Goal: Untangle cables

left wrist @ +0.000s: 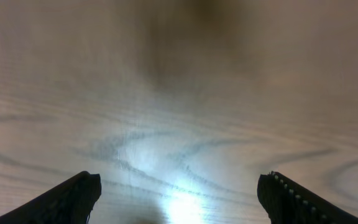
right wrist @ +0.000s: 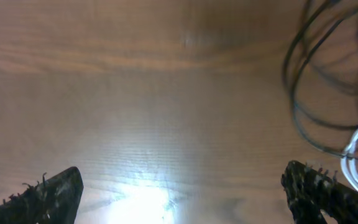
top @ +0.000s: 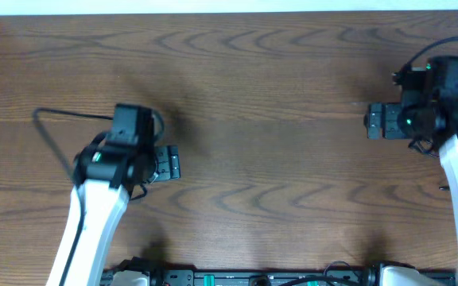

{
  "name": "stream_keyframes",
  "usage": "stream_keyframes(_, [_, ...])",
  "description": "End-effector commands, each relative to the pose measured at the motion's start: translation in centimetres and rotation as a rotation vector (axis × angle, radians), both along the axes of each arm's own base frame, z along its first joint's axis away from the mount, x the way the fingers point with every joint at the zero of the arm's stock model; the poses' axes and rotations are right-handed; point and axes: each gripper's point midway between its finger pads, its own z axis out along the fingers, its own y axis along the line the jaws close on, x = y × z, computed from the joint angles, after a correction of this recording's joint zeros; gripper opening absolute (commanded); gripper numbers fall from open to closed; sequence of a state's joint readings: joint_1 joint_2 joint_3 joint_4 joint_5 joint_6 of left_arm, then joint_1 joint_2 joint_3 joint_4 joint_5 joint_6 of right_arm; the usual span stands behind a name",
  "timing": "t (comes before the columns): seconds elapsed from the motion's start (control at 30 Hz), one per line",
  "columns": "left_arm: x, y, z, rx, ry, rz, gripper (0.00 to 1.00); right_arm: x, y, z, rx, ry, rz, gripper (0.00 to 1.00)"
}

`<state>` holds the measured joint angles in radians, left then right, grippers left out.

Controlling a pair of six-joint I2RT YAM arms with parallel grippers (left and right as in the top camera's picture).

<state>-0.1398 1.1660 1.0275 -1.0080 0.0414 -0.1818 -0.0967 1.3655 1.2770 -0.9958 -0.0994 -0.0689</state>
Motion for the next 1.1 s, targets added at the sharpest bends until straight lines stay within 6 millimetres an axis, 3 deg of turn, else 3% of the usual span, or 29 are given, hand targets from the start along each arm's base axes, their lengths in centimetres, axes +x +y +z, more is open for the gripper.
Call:
stream_keyframes(0.0, [-1.0,0.2,3.1,-0.015,-0.197,-0.016,0.86,-2.1,0.3,3.5,-0.002,-0.183,-0.023,0.99])
stream_keyframes(0.1, [-1.9,-0.2,4.8,-0.057,-0.350,-0.042,0.87,-4.1,0.5,4.8,-0.007,-0.317,-0.031,0.99])
stream_keyframes(0.17, [-2.7,-0.1,5.5,-0.068,-0.435,-0.039,0.99,-5.3,0.6,5.2,-0.012,-0.378,-0.031,0.99])
stream_keyframes(0.4, [-5.5,0.3,7.3,-0.085,-0.572,-0.040,0.99,-9.2,-0.2,6.1,-0.071,-0.491,-0.074,0.99])
stream_keyframes(0.53, [-5.8,0.3,7.7,-0.087,-0.592,-0.040,0.99,-11.0,0.0,5.2,-0.068,-0.443,-0.074,0.99])
stream_keyframes(0.8, [-6.3,0.4,6.9,-0.083,-0.554,-0.040,0.99,-14.4,0.3,1.4,-0.056,-0.235,-0.070,0.99])
stream_keyframes(1.07, [-6.3,0.4,6.9,-0.083,-0.554,-0.040,0.99,-15.7,-0.6,0.4,-0.100,-0.166,-0.101,0.99])
